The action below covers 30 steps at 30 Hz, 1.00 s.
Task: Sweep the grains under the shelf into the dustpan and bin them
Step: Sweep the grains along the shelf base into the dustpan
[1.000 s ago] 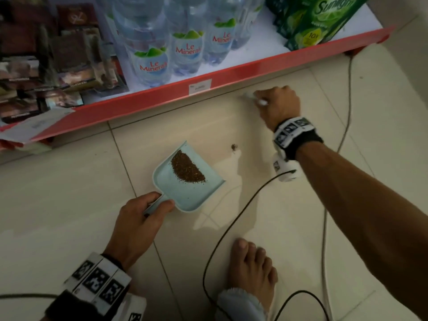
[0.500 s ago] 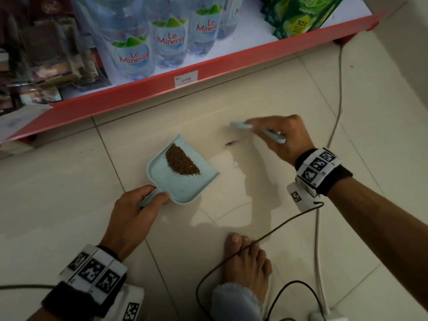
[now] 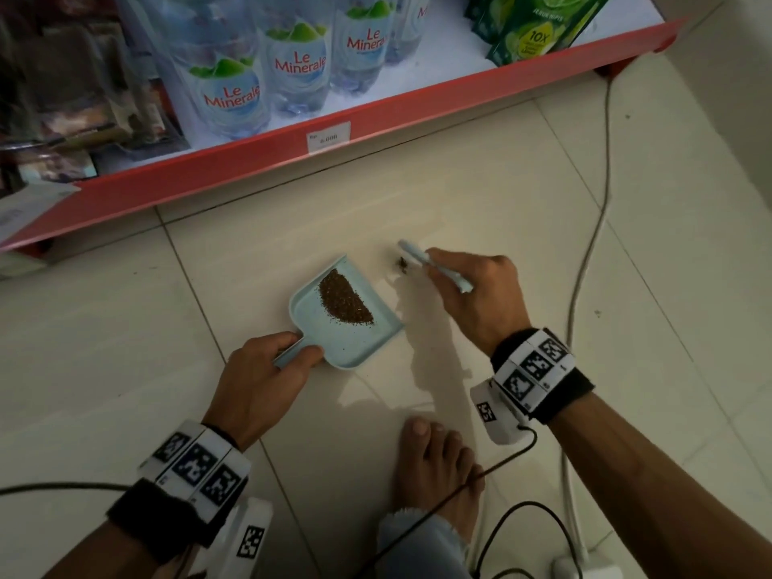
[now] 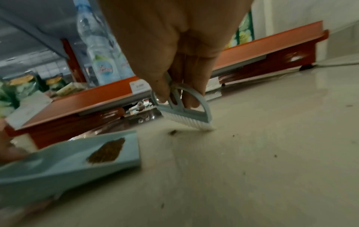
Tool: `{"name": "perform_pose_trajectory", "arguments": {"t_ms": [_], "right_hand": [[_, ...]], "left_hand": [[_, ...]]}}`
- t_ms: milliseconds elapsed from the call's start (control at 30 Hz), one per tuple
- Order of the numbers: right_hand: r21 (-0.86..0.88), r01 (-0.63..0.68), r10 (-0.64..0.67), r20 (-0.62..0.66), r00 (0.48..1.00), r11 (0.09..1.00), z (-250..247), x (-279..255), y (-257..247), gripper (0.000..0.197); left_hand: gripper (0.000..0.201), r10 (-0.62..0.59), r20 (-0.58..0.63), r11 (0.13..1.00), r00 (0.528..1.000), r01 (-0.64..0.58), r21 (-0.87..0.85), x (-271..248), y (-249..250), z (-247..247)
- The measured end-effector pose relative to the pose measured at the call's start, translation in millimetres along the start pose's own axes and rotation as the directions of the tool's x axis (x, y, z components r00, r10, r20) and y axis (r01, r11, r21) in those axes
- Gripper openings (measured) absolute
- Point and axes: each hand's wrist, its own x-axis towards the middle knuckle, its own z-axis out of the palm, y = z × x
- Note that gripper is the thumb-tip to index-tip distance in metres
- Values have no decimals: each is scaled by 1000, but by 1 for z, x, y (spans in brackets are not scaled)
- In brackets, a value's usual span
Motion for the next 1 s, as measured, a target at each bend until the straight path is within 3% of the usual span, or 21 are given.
{"name": "perform_pose_trajectory", "arguments": {"t_ms": [100, 167, 233, 300, 367, 500, 567, 700, 767, 833, 933, 1000], "right_hand": [[-115, -114, 94, -168, 981, 987, -11, 10, 8, 13], [-286, -277, 256, -109, 961, 918, -15, 16, 15, 16], [-352, -307, 334, 17, 943, 884, -10, 15, 13, 20], [-319, -214, 268, 136, 954, 923, -2, 9, 2, 20], [-247, -126, 170, 165, 972, 961, 4, 1, -10, 20], [-97, -98, 110, 127, 986, 991, -2, -6, -11, 31], [-168, -62, 83, 120, 989, 984, -9, -6, -6, 34], [-196, -87, 78, -56, 995, 977, -26, 2, -1, 22], [-208, -67, 50, -84, 995, 976, -28, 5, -4, 18], [-213, -22, 18, -21, 1000, 977, -24, 5, -11, 17], [-199, 76, -36, 198, 980, 977, -14, -1, -21, 22], [-109, 75, -45, 257, 965, 991, -11, -5, -25, 22]], "left_hand": [[36, -1, 33, 1000, 999, 1, -2, -1, 3, 2], [42, -10, 40, 1000, 999, 10, 1, -1, 4, 2], [45, -24, 42, 1000, 999, 24, 5, -1, 4, 3], [45, -37, 45, 999, 998, 36, 13, -1, 6, 2], [44, -47, 44, 999, 998, 46, 15, -1, 8, 2], [42, -45, 52, 997, 998, 41, 71, 0, 15, 3], [46, -44, 59, 995, 997, 38, 89, 1, 20, 5], [40, -30, 66, 989, 997, 20, 146, 6, 31, 11], [40, -23, 67, 988, 997, 13, 157, 9, 35, 14], [41, -29, 68, 987, 997, 18, 162, 11, 39, 16], [41, -39, 68, 984, 997, 26, 174, 13, 42, 18], [41, -46, 69, 983, 997, 33, 183, 13, 42, 18]]}}
